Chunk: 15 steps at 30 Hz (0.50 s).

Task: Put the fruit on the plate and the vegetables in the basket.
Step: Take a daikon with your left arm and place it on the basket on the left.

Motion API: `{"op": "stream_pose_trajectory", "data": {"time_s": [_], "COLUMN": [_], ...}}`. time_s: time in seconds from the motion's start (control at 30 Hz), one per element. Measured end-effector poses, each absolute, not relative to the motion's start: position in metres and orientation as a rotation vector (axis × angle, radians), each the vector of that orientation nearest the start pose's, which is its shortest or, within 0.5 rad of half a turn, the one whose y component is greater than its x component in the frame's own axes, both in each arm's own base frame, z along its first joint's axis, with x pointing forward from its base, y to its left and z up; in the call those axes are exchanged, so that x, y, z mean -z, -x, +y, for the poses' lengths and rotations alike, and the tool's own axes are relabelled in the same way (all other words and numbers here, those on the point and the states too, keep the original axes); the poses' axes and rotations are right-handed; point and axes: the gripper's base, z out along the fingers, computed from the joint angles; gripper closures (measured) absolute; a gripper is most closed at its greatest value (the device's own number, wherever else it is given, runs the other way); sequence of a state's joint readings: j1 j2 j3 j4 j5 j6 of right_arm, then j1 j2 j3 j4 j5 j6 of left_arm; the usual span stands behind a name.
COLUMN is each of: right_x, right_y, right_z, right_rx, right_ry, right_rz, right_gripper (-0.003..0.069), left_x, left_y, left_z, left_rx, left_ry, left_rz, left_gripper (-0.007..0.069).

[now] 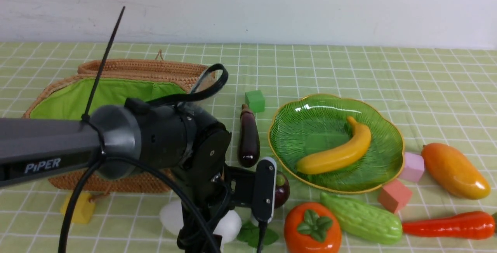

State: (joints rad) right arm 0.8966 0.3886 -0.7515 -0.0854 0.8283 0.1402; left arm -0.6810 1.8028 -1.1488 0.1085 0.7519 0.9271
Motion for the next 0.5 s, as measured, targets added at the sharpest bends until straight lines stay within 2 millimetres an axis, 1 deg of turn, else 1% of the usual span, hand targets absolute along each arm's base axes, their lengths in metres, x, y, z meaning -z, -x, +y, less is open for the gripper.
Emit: {"op": "stream_pose_trajectory", "data": {"time_s": [0.1,0.13,0.17,0.27,0.33,0.5], "right_x": [-0.361,-0.361,-0.361,-0.361,-0.361,-0.361], "right_y": [-0.038,-0.038,-0.038,-0.038,-0.038,-0.038], "right_z": [0.039,0.039,0.039,0.039,0.039,0.039], "right_rx": [-0.585,-0.585,-0.585,-0.585,-0.585,-0.591], "right_ry": [0.75,0.75,0.75,0.75,0.75,0.75], "right_rz": [1.848,1.848,1.848,1.85,1.85,1.851], "right_gripper": [0.0658,0.0658,0.0657,0.0657,0.0657,0.0657], "left_x": [-0.171,-0.169,-0.164,-0.163,-0.163,-0.166], "left_y": [-0.28,-0.281,-0.282,-0.283,-0.285,-0.286], "left_z": [-0.216,-0.216,-0.216,-0.215,-0.215,-0.215], "left_rx": [0.223,0.224,0.242,0.261,0.275,0.296], "left_ry": [2.497,2.493,2.462,2.407,2.357,2.325], "left_rz": [-2.245,-2.245,-2.261,-2.318,-2.381,-2.444], "left_gripper": [-0.001,-0.0008,0.0009,0.0055,0.0112,0.0113]}}
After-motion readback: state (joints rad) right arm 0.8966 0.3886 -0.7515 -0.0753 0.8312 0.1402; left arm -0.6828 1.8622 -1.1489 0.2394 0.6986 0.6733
